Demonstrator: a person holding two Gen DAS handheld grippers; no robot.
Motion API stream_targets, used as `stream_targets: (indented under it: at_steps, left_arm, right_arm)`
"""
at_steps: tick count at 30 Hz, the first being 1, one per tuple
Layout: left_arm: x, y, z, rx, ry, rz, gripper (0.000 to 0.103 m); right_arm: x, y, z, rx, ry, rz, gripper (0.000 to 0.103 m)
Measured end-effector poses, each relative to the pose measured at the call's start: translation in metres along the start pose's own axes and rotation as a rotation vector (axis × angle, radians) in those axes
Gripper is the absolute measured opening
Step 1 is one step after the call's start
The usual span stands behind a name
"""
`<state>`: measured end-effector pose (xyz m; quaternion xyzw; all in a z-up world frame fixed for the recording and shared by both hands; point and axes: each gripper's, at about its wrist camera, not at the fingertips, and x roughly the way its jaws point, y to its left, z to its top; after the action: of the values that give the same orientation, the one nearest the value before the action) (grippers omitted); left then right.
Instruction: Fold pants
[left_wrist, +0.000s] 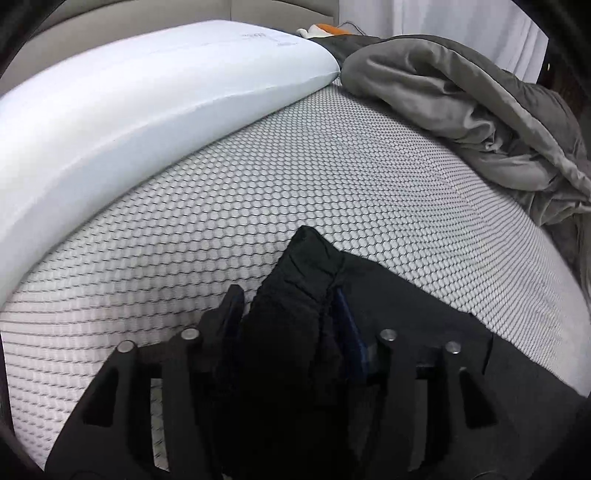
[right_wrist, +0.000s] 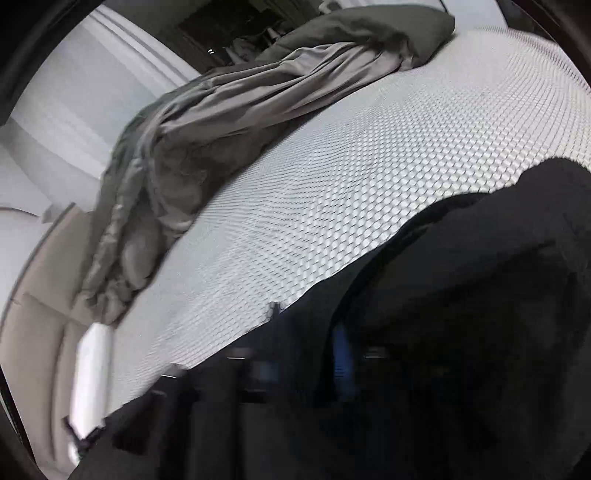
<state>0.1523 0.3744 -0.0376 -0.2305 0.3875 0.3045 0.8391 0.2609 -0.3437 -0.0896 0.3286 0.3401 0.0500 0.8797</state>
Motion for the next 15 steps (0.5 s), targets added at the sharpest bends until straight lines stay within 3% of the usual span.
stream_targets:
  at_steps: [2, 4, 8, 10, 13, 15]
  left_arm:
    - [-0.018, -0.001, -0.005, 0.017, -0.019, 0.014, 0.056]
    - [-0.042, -0.009, -0.013, 0.065, -0.067, -0.014, 0.066]
    - [-0.093, -0.039, -0.049, 0.165, -0.164, -0.096, 0.1]
    - [-0.111, -0.064, -0.07, 0.23, -0.183, -0.162, 0.102]
    - [-0.127, -0.107, -0.102, 0.33, -0.157, -0.275, 0.102]
    - [-0.13, -0.137, -0.129, 0.383, -0.095, -0.344, 0.102]
  right_arm:
    - [-0.013, 0.003, -0.007, -0.032, 0.006, 0.011, 0.06]
    - [-0.025, 0.01, -0.019, -0.096, 0.023, -0.003, 0.074]
    - [-0.05, 0.036, -0.062, -0.305, 0.055, -0.041, 0.087]
    - [-0.055, 0.057, -0.087, -0.426, 0.095, -0.002, 0.098]
    - [-0.055, 0.089, -0.131, -0.62, 0.159, 0.029, 0.1]
    - [-0.052, 0.104, -0.161, -0.72, 0.175, 0.017, 0.1]
